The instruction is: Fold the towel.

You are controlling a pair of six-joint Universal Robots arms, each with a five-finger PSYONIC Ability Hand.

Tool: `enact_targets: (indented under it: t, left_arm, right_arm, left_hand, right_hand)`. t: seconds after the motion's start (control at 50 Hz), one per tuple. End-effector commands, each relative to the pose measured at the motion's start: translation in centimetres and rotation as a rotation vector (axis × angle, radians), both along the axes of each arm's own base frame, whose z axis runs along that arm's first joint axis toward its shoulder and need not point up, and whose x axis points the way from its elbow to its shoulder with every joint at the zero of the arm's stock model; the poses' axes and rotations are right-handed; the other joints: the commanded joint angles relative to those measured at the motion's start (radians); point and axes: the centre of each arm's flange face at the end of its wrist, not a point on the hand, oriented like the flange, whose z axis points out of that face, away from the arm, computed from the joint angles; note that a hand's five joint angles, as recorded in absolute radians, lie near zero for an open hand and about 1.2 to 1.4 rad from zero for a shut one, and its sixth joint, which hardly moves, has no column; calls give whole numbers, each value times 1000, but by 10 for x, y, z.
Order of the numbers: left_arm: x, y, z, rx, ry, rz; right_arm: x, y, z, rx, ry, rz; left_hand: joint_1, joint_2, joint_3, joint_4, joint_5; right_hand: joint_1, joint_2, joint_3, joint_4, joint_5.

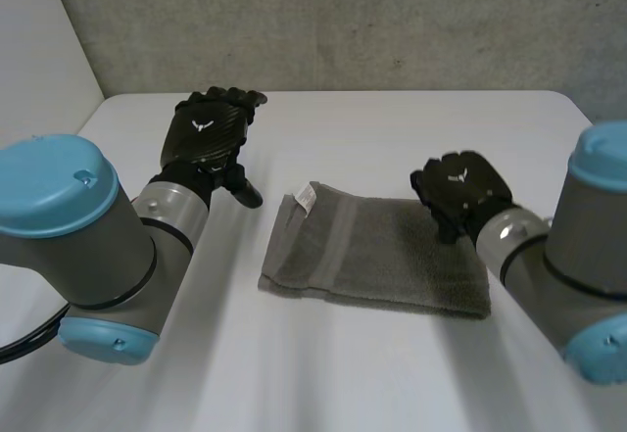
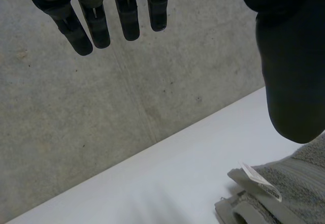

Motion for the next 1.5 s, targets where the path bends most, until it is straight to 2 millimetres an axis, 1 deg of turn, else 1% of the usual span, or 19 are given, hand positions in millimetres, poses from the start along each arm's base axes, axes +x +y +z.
enact_targets:
  t: [0.02,0.16,0.5,0.56,0.64,0.78,0.88,1.02,1.1,1.14,1.18,1.2,1.24,1.3,1.34,1.36,1.38,1.4,1.5]
  left_arm:
    - [-1,2,-6,15,-9,-6]
    - [-3,4,-10,24,-15,-13]
    - [-4,4,-22,49,-30,-15]
    - [-4,3,-23,51,-32,-13]
    - [-4,3,-23,51,-32,-13]
    - [-3,2,-22,50,-29,-12]
    - [-3,2,-20,45,-28,-12]
    - [-1,-2,-14,30,-17,2]
    - [-1,-2,-11,23,-10,5]
    - [3,-5,-5,1,6,20]
    - [6,-8,-1,-14,17,34]
    - [6,-8,-1,-14,17,34]
    - [12,-14,4,-34,37,55]
    - [13,-15,3,-33,42,56]
    - [13,-15,3,-34,43,56]
    - [13,-15,3,-34,43,56]
    - [13,-15,3,-34,43,56]
    - [13,-15,3,-34,43,56]
    - [13,-15,2,-32,43,54]
  right_arm:
    - [-37,14,-34,84,-79,-84]
    - [-65,22,-67,214,-97,-75]
    - [-70,17,-76,173,-92,-117]
    - [-72,13,-78,157,-83,-148]
    - [-76,7,-78,129,-48,-187]
    - [-73,-5,-67,73,-32,-184]
    - [-61,-17,-46,-6,-50,-150]
    - [17,-1,10,-212,-63,113]
    - [55,17,7,-217,-35,247]
    - [91,44,-6,-175,-26,407]
    - [104,59,-16,-137,-14,495]
    - [105,59,-16,-136,-13,496]
    - [117,80,-45,-17,24,608]
    - [116,79,-61,61,52,607]
    - [115,77,-59,58,54,588]
    - [112,74,-59,56,59,557]
    - [112,74,-59,56,59,556]
    - [110,73,-57,50,58,536]
    - [101,67,-32,3,13,483]
  left_hand:
    - [-65,-62,-59,-51,-217]
    - [-65,-62,-59,-51,-217]
    - [-65,-62,-59,-51,-217]
    - [-65,-62,-59,-51,-217]
    - [-65,-62,-59,-51,-217]
    - [-65,-62,-59,-51,-217]
    - [-65,-62,-59,-51,-217]
    - [-65,-62,-59,-51,-217]
    - [-68,-65,-62,-53,-220]
    - [-68,-65,-62,-53,-220]
    - [-68,-65,-62,-53,-220]
    - [-68,-65,-62,-53,-220]
    - [-68,-65,-62,-53,-220]
    - [-68,-65,-62,-53,-220]
    - [-68,-65,-62,-53,-220]
    - [-68,-65,-62,-53,-220]
    - [-68,-65,-62,-53,-220]
    - [-68,-65,-62,-53,-220]
    - [-68,-65,-62,-53,-220]
  right_hand:
    - [-107,-117,-111,-108,-89]
    - [-119,-129,-123,-120,-101]
    - [-66,-76,-70,-67,-49]
    - [69,59,65,68,87]
    - [662,652,658,662,680]
    - [693,683,689,692,711]
    - [693,683,689,692,711]
    - [693,683,689,692,711]
    - [693,683,689,692,711]
    - [693,683,689,692,711]
    - [693,683,689,692,711]
    - [693,683,689,692,711]
    - [693,683,689,692,711]
    - [693,683,689,692,711]
    - [569,559,565,569,587]
    - [141,131,137,140,159]
    - [136,127,133,136,154]
    - [-119,-129,-123,-120,-102]
    - [-321,-331,-325,-322,-303]
